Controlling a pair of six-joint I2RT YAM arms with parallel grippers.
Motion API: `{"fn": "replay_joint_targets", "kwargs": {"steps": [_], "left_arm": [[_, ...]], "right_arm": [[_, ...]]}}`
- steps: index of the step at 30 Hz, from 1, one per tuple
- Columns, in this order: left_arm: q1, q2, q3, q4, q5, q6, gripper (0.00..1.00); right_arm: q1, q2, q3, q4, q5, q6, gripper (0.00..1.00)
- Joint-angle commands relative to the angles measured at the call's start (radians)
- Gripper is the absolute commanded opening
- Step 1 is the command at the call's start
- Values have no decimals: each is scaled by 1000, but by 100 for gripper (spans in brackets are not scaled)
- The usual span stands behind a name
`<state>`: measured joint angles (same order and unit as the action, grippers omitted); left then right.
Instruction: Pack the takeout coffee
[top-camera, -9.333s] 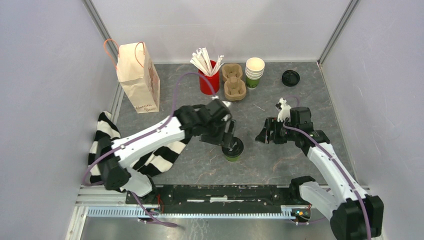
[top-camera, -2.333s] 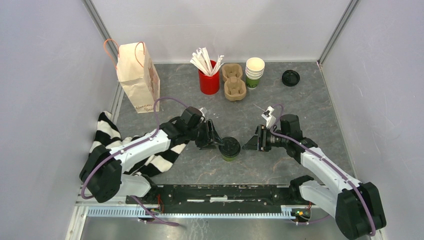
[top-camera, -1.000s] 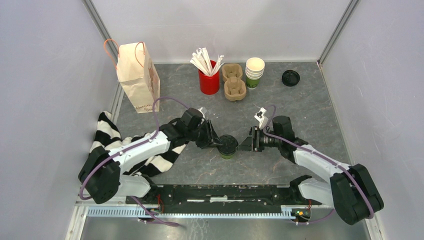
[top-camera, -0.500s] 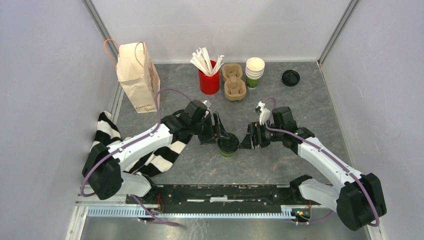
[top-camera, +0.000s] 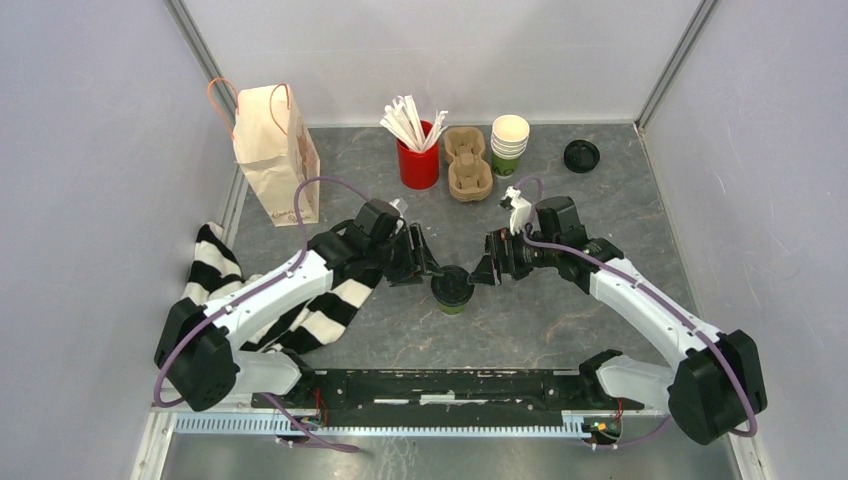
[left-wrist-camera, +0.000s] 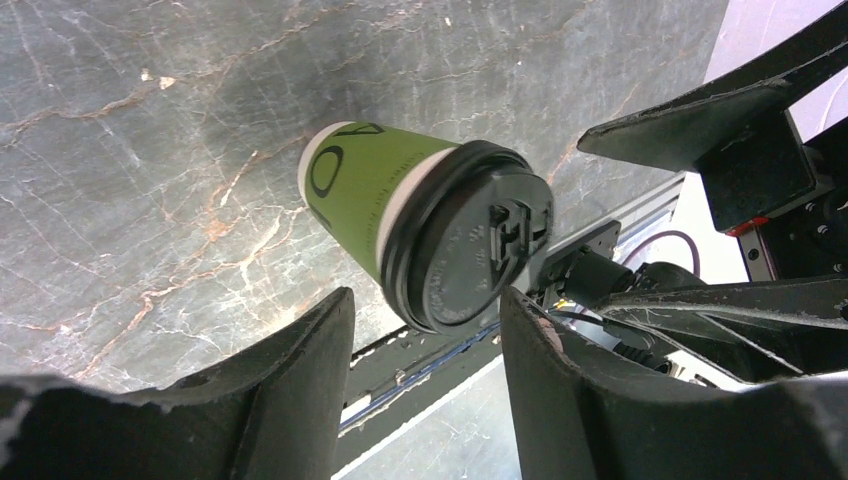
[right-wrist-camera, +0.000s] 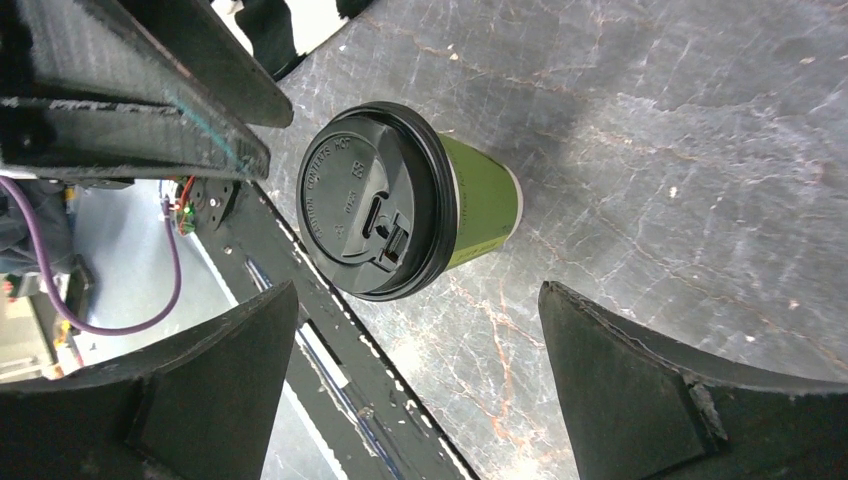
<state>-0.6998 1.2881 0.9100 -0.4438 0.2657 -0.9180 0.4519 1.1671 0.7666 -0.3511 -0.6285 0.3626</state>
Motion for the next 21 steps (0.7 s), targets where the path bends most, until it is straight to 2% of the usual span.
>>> {"fn": "replay_joint_targets", "kwargs": {"steps": [1, 5, 10, 13, 16, 19, 21], "left_arm": [[21, 19, -44, 125, 95, -1, 61], [22, 45, -65, 139, 89, 1, 58], [21, 76, -127, 172, 104, -15, 50], [22, 19, -113, 175, 108, -9, 59], [39, -53, -100, 172, 119, -23, 79], [74, -120, -128, 173, 130, -55, 82], [104, -151, -160, 189, 144, -77, 75]], "right_arm": [[4, 36, -32, 154, -70, 81, 96], [-1, 68, -77, 241, -92, 125, 92], [-6, 128, -122, 286, -87, 140, 73], [-5, 126, -120, 282, -93, 130, 68], [-4, 121, -120, 283, -96, 135, 65], [-4, 125, -125, 285, -102, 137, 63], [-4, 123, -128, 284, -103, 135, 63]]}}
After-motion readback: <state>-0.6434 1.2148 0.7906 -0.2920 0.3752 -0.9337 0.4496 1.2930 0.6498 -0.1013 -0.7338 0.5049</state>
